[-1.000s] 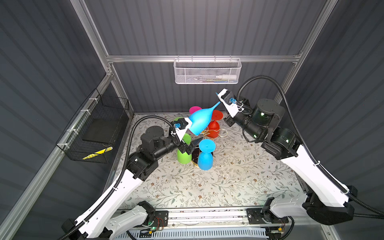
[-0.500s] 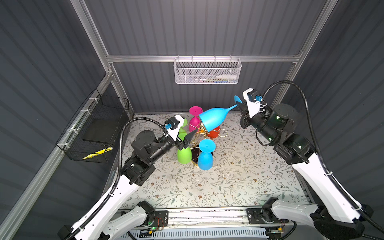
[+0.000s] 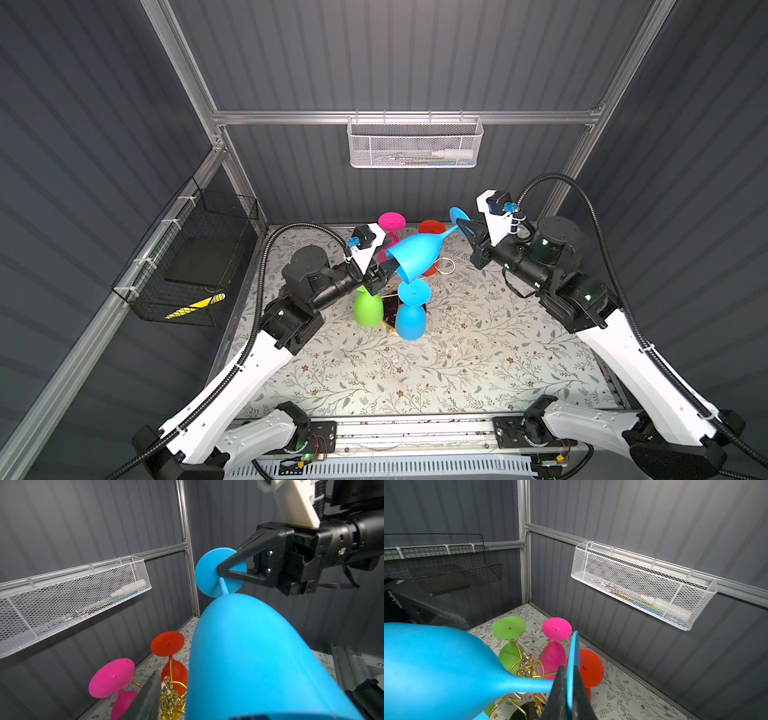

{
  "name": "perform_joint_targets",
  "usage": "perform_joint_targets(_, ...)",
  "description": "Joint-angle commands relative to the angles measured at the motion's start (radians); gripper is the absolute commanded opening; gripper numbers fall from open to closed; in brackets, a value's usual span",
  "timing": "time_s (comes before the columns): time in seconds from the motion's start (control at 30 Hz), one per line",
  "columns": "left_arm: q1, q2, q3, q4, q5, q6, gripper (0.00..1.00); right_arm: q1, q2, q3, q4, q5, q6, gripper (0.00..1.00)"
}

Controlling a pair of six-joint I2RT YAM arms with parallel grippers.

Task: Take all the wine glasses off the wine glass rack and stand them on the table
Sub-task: 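Carry the cyan glass off with the left gripper while the right opens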

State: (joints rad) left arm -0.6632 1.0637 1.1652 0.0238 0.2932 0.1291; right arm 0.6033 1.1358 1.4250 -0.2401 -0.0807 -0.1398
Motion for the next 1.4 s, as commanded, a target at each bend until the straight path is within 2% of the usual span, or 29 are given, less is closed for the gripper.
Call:
perform_joint_targets(0.0, -0.004, 0.011, 0.051, 0.006, 0.061, -0.005, 0.41, -0.002, -0.009, -0.013, 0.052, -0.053, 0.039, 0.00)
perform_joint_targets(0.1, -0.004, 0.018, 0.057, 0.003, 0.067, -0.002, 0.34, -0.002, -0.024, -0.020, 0.053, -0.066, 0.047, 0.00)
perform_joint_targets(0.13, -0.004, 0.018, 0.057, 0.004, 0.070, -0.002, 0.28, -0.002, -0.040, -0.023, 0.054, -0.073, 0.052, 0.00)
perform_joint_targets(0.2, -0.004, 0.019, 0.056, 0.010, 0.070, -0.004, 0.09, -0.003, -0.041, -0.027, 0.053, -0.082, 0.057, 0.00)
perform_joint_targets(0.27, -0.004, 0.018, 0.054, 0.022, 0.061, -0.012, 0.00, -0.002, -0.042, -0.031, 0.054, -0.089, 0.066, 0.00)
perform_joint_targets(0.33, -0.004, 0.014, 0.054, 0.032, 0.048, -0.017, 0.00, -0.002, -0.042, -0.034, 0.054, -0.090, 0.078, 0.01)
perform_joint_targets(0.4, -0.004, 0.007, 0.054, 0.029, 0.043, -0.017, 0.00, -0.003, -0.041, -0.029, 0.051, -0.087, 0.097, 0.08)
perform_joint_targets(0.47, -0.004, -0.006, 0.056, 0.008, -0.015, -0.007, 0.00, -0.003, -0.047, -0.026, 0.045, -0.086, 0.120, 0.20)
perform_joint_targets(0.53, -0.004, -0.028, 0.052, -0.002, -0.052, 0.002, 0.00, -0.003, -0.061, -0.034, 0.049, -0.059, 0.144, 0.37)
perform_joint_targets(0.67, -0.004, -0.066, 0.059, -0.008, -0.144, 0.014, 0.00, -0.003, -0.090, -0.055, 0.051, 0.001, 0.169, 0.57)
perform_joint_targets(0.73, -0.004, -0.063, 0.104, -0.063, -0.230, 0.014, 0.00, -0.005, -0.104, -0.064, 0.044, 0.029, 0.186, 0.67)
perform_joint_targets(0.83, -0.004, -0.033, 0.203, -0.187, -0.367, 0.005, 0.00, -0.008, -0.128, -0.086, 0.039, 0.057, 0.200, 0.76)
perform_joint_targets(1.03, 0.017, 0.108, 0.511, -0.536, -0.688, -0.049, 0.00, -0.014, -0.166, -0.127, 0.009, 0.143, 0.224, 0.88)
perform_joint_targets(1.1, 0.092, 0.170, 0.629, -0.679, -0.720, -0.101, 0.00, -0.017, -0.179, -0.129, -0.014, 0.162, 0.246, 0.91)
perform_joint_targets(1.23, 0.329, 0.250, 0.751, -0.840, -0.577, -0.197, 0.00, -0.020, -0.209, -0.135, -0.047, 0.175, 0.263, 0.95)
perform_joint_targets(1.37, 0.440, 0.341, 0.840, -0.961, -0.477, -0.227, 0.00, -0.022, -0.231, -0.131, -0.112, 0.214, 0.268, 0.99)
